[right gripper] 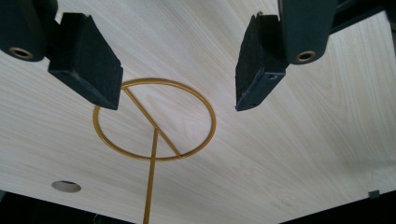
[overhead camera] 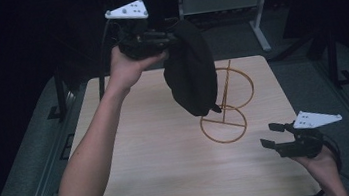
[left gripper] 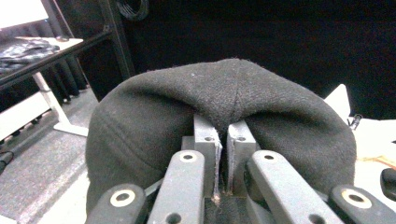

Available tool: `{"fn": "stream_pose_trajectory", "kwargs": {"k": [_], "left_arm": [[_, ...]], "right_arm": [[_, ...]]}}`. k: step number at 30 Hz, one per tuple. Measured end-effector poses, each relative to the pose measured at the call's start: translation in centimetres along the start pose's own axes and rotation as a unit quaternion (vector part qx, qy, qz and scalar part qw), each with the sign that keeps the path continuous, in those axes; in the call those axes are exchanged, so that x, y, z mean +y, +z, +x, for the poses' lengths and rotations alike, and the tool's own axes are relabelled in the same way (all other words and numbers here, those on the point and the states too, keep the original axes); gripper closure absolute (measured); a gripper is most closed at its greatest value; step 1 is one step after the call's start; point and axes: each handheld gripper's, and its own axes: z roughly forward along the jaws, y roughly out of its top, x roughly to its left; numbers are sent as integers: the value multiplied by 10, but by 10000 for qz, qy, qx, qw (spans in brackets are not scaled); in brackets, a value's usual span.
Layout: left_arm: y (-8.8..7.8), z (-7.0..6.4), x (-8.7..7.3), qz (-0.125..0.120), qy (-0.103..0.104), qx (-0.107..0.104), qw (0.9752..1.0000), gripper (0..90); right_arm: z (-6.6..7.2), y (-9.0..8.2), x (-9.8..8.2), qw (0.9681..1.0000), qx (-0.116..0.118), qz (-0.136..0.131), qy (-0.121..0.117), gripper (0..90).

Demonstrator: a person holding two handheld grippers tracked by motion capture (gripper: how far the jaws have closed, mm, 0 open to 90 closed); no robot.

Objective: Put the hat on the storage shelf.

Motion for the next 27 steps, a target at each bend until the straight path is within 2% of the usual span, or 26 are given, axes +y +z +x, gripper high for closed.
{"fn": "stream_pose_trajectory", "kwargs": {"k": [7,8,10,12,14,17,20,21,22,24,26,27], "left_arm": [[33,0,19,181,43,-141,9997,857],[49,0,26,231,18,-182,9996,857],[69,0,32,325,16,-245,9992,857],[93,-2,36,521,58,-248,9983,857],[118,-4,38,853,163,-249,9959,856],[153,-5,32,1258,192,-273,9915,853],[181,-2,22,1629,88,-217,9864,838],[181,-2,22,1629,88,-217,9864,812],[193,1,16,1746,-19,-174,9845,756],[200,2,13,1737,-219,-304,9841,671],[205,-1,12,1830,-144,-326,9825,613],[206,-2,12,1831,-122,-317,9825,584]], "right_arm": [[-3,-3,-2,10000,-17,-48,58,317],[-4,-3,-2,10000,-14,-44,66,317],[-5,-3,-3,9999,-13,-57,94,317],[-6,-3,-4,9999,-6,-76,132,315],[-7,-4,-6,9998,-13,-85,171,315],[-8,-3,-8,9997,-7,-78,215,315],[-9,-2,-9,9998,10,-55,199,315],[-9,-2,-9,9998,10,-55,199,315],[-10,0,-10,9998,33,-20,212,312],[-10,1,-12,9997,38,-9,245,311],[-10,1,-13,9996,37,9,264,307],[-10,1,-13,9997,33,2,257,307]]}}
